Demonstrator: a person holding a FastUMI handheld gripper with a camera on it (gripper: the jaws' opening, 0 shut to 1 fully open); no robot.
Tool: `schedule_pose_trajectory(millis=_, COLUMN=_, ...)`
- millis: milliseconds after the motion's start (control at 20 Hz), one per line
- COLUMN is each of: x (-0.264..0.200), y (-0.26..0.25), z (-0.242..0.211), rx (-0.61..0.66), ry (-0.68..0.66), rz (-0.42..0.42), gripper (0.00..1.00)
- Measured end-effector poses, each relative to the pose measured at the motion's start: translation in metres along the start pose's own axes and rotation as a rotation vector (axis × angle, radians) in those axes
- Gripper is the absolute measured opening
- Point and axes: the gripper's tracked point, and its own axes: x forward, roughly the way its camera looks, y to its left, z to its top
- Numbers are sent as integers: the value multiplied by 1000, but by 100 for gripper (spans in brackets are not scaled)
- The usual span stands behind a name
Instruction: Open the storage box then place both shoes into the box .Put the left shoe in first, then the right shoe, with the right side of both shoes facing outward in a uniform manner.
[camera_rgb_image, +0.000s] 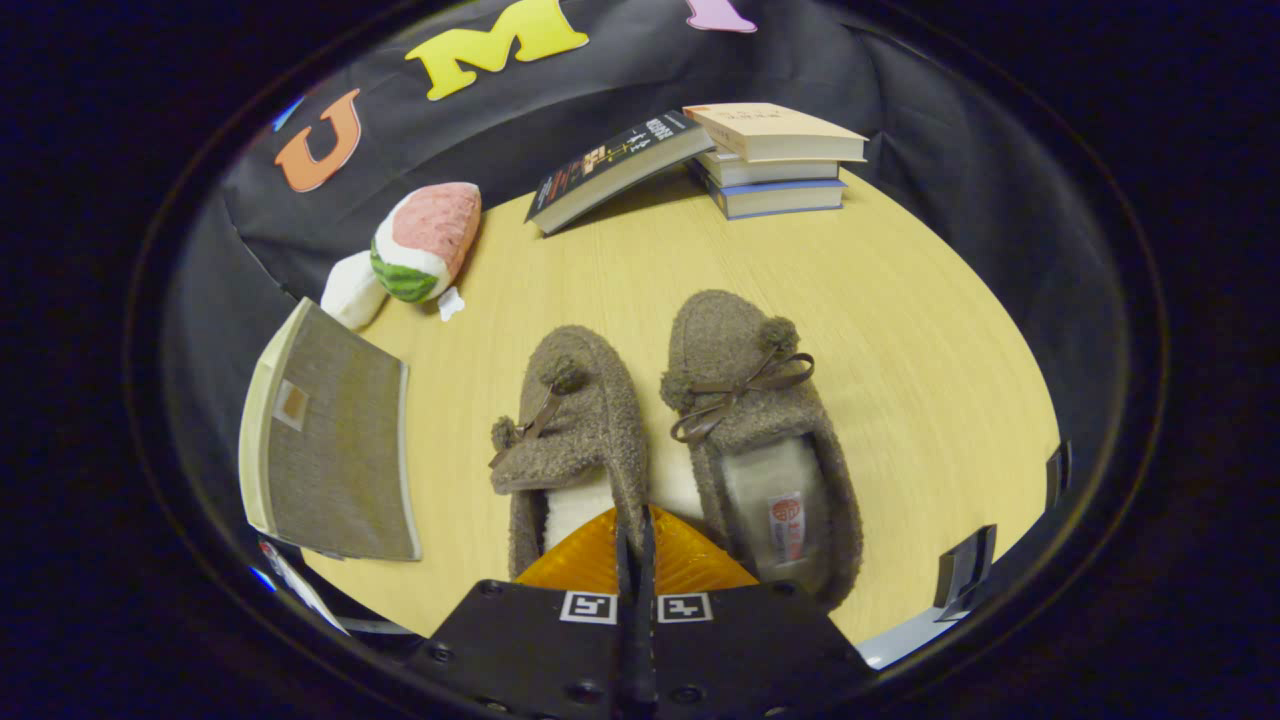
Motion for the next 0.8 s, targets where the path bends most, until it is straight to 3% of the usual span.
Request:
schedule_pose_trajectory(millis=400, x=-63, y=58, z=41, rx=64, ry=-82, rz=126, gripper=0)
schedule_pose_trajectory(millis=800, x=-122, y=192, z=83, rx=79, ry=-209, rz=194, gripper=0)
